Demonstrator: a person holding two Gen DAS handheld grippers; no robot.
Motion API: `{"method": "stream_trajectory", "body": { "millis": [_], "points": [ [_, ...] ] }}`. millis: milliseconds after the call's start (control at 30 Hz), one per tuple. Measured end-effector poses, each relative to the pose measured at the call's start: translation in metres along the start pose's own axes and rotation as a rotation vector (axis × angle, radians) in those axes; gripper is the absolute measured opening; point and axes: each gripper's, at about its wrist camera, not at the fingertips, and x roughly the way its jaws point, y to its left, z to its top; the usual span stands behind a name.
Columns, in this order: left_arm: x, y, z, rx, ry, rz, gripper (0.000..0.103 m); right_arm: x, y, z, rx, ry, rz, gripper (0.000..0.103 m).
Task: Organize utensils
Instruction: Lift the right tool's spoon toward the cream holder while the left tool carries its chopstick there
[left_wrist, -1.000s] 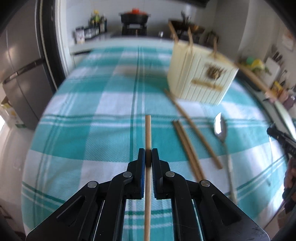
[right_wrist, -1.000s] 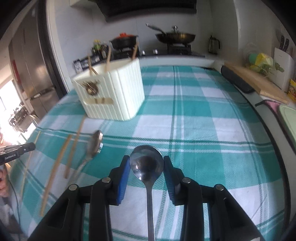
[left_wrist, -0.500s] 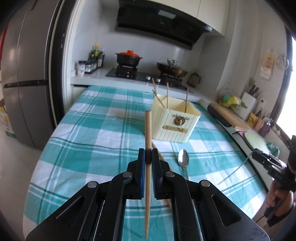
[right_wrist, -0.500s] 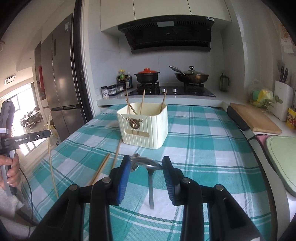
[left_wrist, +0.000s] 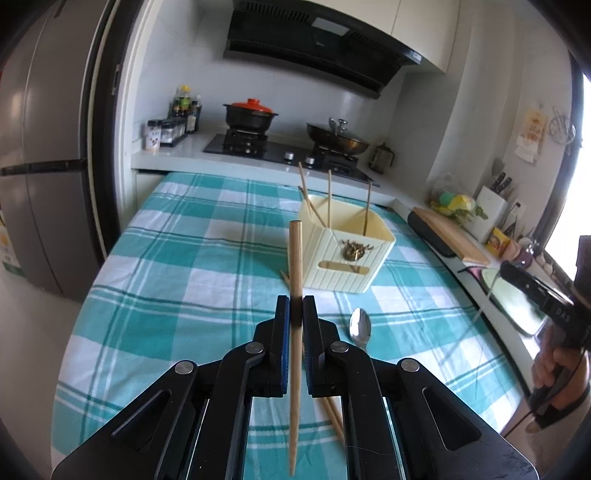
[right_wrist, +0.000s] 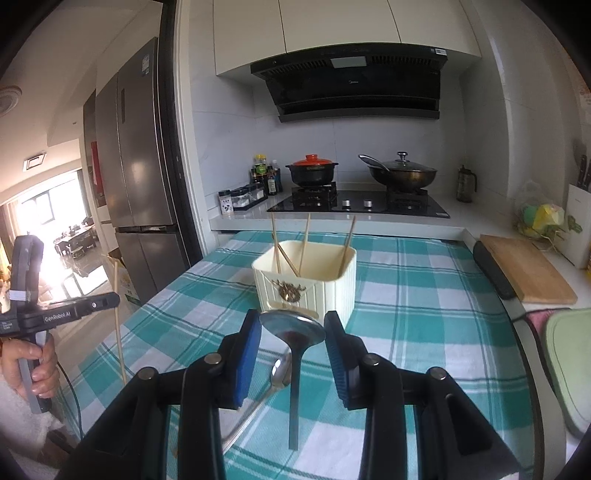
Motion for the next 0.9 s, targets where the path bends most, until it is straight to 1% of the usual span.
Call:
{"method": "stream_trajectory", "body": {
  "millis": [67, 167, 267, 333, 433, 500, 567, 633, 700, 767, 867, 900],
  "points": [
    [-0.001, -0.001, 0.011, 0.005, -0.009, -0.011, 0.005, 0.008, -0.001, 0.012, -0.003, 0.002, 0.013, 0.036],
    [-0.002, -0.005, 0.037, 0.016, -0.036, -0.037, 0.005, 0.02, -0.005, 0.032, -0.006, 0.0, 0.024, 0.036],
    [-0.002, -0.011, 0.072, 0.02, -0.071, -0.069, 0.005, 0.036, -0.01, 0.055, -0.002, -0.006, 0.026, 0.036],
    [-0.001, -0.019, 0.1, 0.036, -0.118, -0.074, 0.005, 0.046, -0.014, 0.072, -0.001, -0.016, 0.027, 0.036],
    [0.006, -0.033, 0.141, 0.066, -0.201, -0.062, 0.005, 0.062, -0.018, 0.102, -0.015, -0.04, 0.024, 0.036],
    [0.019, -0.04, 0.171, 0.057, -0.245, -0.067, 0.005, 0.074, -0.019, 0.123, -0.029, -0.058, 0.018, 0.035],
    [0.035, -0.043, 0.191, 0.036, -0.273, -0.065, 0.005, 0.086, -0.021, 0.138, -0.038, -0.072, 0.015, 0.036],
    [0.058, -0.047, 0.207, 0.01, -0.305, -0.054, 0.005, 0.1, -0.023, 0.15, -0.044, -0.088, 0.009, 0.035],
    [0.079, -0.049, 0.214, -0.004, -0.329, -0.032, 0.005, 0.116, -0.025, 0.156, -0.059, -0.108, -0.003, 0.035],
    [0.11, -0.052, 0.215, -0.005, -0.315, -0.006, 0.005, 0.136, -0.028, 0.156, -0.059, -0.102, -0.009, 0.035],
    [0.158, -0.049, 0.207, -0.035, -0.225, -0.001, 0.005, 0.173, -0.039, 0.145, -0.022, -0.034, 0.005, 0.035],
    [0.176, -0.047, 0.201, -0.048, -0.182, 0.0, 0.005, 0.184, -0.043, 0.139, -0.014, -0.005, 0.009, 0.035]
  ]
}}
